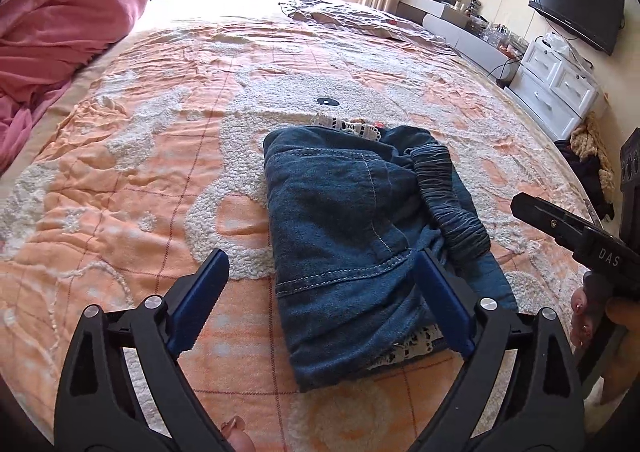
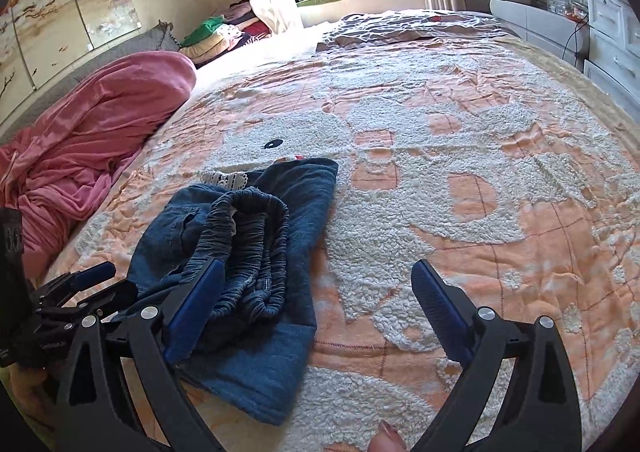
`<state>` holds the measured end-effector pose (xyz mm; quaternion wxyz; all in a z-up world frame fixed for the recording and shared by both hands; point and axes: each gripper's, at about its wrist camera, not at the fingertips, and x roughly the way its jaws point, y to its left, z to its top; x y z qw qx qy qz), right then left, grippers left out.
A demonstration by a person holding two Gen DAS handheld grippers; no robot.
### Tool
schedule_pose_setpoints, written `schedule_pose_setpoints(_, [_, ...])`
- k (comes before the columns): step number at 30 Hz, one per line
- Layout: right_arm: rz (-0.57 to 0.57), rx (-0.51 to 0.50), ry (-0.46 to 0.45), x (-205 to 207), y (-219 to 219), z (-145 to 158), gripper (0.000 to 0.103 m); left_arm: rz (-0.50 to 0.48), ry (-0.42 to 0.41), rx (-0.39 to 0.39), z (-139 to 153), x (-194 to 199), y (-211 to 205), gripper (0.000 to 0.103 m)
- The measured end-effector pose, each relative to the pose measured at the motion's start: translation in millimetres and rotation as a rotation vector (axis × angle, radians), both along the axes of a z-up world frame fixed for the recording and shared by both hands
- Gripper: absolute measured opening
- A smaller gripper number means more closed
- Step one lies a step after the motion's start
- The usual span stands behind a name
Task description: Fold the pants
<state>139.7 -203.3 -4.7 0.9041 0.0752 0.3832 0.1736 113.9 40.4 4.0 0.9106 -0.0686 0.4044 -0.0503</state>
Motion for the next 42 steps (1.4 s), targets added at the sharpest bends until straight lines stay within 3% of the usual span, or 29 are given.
schedule_pose_setpoints(4, [-0.008,-0.021,-0.025,-6.4,-0.2,6.0,0.097,0.006,-0.015,0.007,9.1,-6.0,0.2,0.093])
schedule_pose_setpoints(28, [0.037,-0.053,-0.167,-71.9,5.5,52.3,0.098,0.055,-0.089,0.064,40.3,-64.0,-2.6,0.094])
schedule_pose_setpoints(35, [0.050,-0.065,-0.175,-95.7,2.7,50.8,0.098,0.049,-0.081,0.063,34.9,-90.3,-8.2,0.094])
schedule_pose_setpoints(42, [0.071,-0.111,-0.145,-118.7,1.2,30.6,0.098,0.061,-0.070,0.073,18.1,-117.1,-15.7,0.094])
